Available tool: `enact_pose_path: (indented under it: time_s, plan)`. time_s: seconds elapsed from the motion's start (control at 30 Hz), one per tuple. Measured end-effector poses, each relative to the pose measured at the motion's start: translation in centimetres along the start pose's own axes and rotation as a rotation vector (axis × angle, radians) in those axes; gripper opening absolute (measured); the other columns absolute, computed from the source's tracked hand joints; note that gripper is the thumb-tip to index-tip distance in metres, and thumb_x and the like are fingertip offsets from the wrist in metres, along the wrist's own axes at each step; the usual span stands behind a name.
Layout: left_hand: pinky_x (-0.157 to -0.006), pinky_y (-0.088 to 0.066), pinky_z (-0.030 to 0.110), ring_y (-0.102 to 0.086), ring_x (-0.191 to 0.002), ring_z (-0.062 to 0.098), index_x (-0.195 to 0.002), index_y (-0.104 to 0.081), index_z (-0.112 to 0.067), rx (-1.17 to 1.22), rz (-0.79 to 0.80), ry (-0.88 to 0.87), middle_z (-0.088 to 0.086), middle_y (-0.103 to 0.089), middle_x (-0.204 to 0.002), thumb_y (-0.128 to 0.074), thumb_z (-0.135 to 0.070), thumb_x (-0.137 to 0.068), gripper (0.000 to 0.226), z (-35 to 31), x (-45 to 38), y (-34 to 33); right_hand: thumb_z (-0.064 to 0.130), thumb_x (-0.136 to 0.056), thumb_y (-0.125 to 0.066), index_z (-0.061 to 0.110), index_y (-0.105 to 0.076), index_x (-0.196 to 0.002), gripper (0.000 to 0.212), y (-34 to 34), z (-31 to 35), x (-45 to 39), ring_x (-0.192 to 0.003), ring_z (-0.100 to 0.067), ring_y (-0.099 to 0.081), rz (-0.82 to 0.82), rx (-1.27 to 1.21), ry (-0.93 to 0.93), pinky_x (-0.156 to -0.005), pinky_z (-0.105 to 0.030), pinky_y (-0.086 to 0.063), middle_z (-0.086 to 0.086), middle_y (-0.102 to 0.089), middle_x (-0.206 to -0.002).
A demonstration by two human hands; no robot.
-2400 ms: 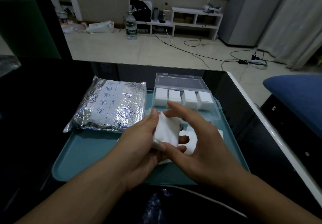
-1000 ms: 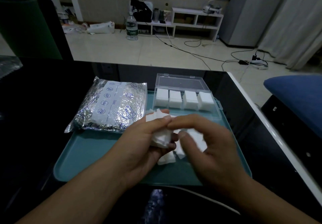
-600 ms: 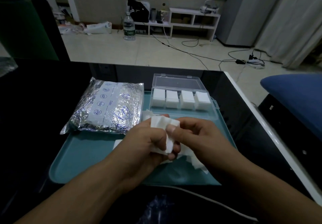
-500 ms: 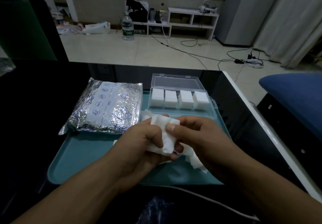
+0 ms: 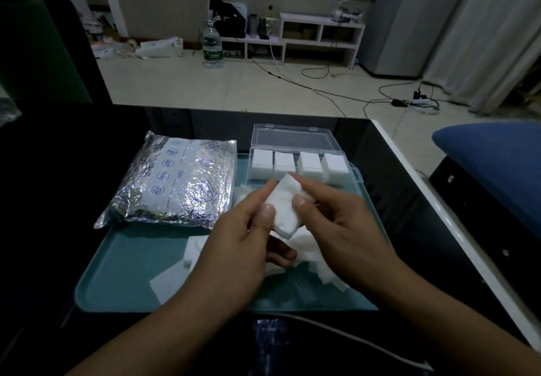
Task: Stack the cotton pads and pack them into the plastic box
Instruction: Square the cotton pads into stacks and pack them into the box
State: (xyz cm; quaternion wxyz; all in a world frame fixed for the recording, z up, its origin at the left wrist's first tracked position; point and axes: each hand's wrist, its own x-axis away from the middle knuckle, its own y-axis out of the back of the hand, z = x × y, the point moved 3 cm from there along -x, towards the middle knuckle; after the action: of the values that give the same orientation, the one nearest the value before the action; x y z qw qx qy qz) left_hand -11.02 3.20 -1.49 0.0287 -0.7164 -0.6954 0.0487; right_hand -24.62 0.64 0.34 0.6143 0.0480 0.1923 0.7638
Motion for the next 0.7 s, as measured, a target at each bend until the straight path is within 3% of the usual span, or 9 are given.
enact_pose_path:
  time_s: [0.07, 0.13, 0.23, 0.37, 0.47, 0.7]
  plan:
    - [-0.062, -0.058, 0.031, -0.069, -0.066, 0.030, -0.132, -0.048, -0.046, -0.049, 0.033, -0.052, 0.004, -0.072, -0.083, -0.048, -0.025, -0.094, 0.043, -0.2, 0.3, 0.0, 0.012, -0.099, -0.051, 0.023, -0.071, -0.115, 0.028, 0.1, 0.3, -0.1, -0.081, -0.011, -0.068, -0.023, -0.118, -0.028, -0.076, -0.024, -0.054, 0.000, -0.075, -0.091]
    - [-0.070, -0.059, 0.035, -0.070, -0.073, 0.032, -0.135, -0.047, -0.050, -0.114, 0.075, -0.118, 0.005, -0.071, -0.089, -0.054, -0.030, -0.089, 0.050, -0.5, 0.5, 0.0, 0.012, -0.098, -0.051, 0.020, -0.073, -0.109, 0.026, 0.5, 0.2, -0.1, -0.081, -0.019, -0.068, -0.040, -0.200, -0.085, -0.079, -0.034, -0.054, -0.006, -0.075, -0.090]
    - [-0.074, -0.059, 0.036, -0.070, -0.076, 0.025, -0.135, -0.050, -0.047, -0.160, 0.082, -0.177, 0.005, -0.071, -0.090, -0.060, -0.026, -0.088, 0.053, -0.8, 0.6, 0.2, 0.015, -0.097, -0.052, 0.024, -0.070, -0.115, 0.027, 1.1, -0.1, -0.2, -0.093, -0.023, -0.069, -0.025, -0.225, -0.131, -0.088, -0.047, -0.056, 0.000, -0.075, -0.097]
    - [-0.072, -0.058, 0.030, -0.071, -0.074, 0.019, -0.131, -0.055, -0.040, -0.152, 0.071, -0.192, 0.001, -0.074, -0.088, -0.065, -0.021, -0.083, 0.052, -0.9, 0.6, 0.2, 0.011, -0.096, -0.052, 0.026, -0.066, -0.122, 0.033, 1.2, 0.2, -0.1, -0.095, -0.016, -0.070, -0.010, -0.310, -0.124, -0.084, -0.034, -0.058, 0.006, -0.074, -0.105]
    - [-0.068, -0.057, 0.024, -0.071, -0.071, 0.017, -0.126, -0.059, -0.037, -0.120, 0.026, -0.193, 0.001, -0.075, -0.086, -0.067, -0.013, -0.084, 0.049, -1.0, 0.6, 0.2, 0.010, -0.097, -0.050, 0.026, -0.069, -0.115, 0.031, 1.0, 0.4, 0.0, -0.093, -0.017, -0.070, 0.034, -0.333, -0.118, -0.080, -0.030, -0.058, 0.002, -0.074, -0.102]
    - [-0.064, -0.057, 0.025, -0.072, -0.069, 0.022, -0.126, -0.058, -0.037, -0.043, 0.021, -0.177, 0.001, -0.075, -0.086, -0.065, -0.008, -0.086, 0.051, -1.2, 0.6, 0.0, 0.011, -0.095, -0.054, 0.025, -0.065, -0.122, 0.033, 0.6, 0.4, 0.0, -0.100, -0.025, -0.068, 0.093, -0.335, -0.094, -0.090, -0.044, -0.055, -0.006, -0.073, -0.106]
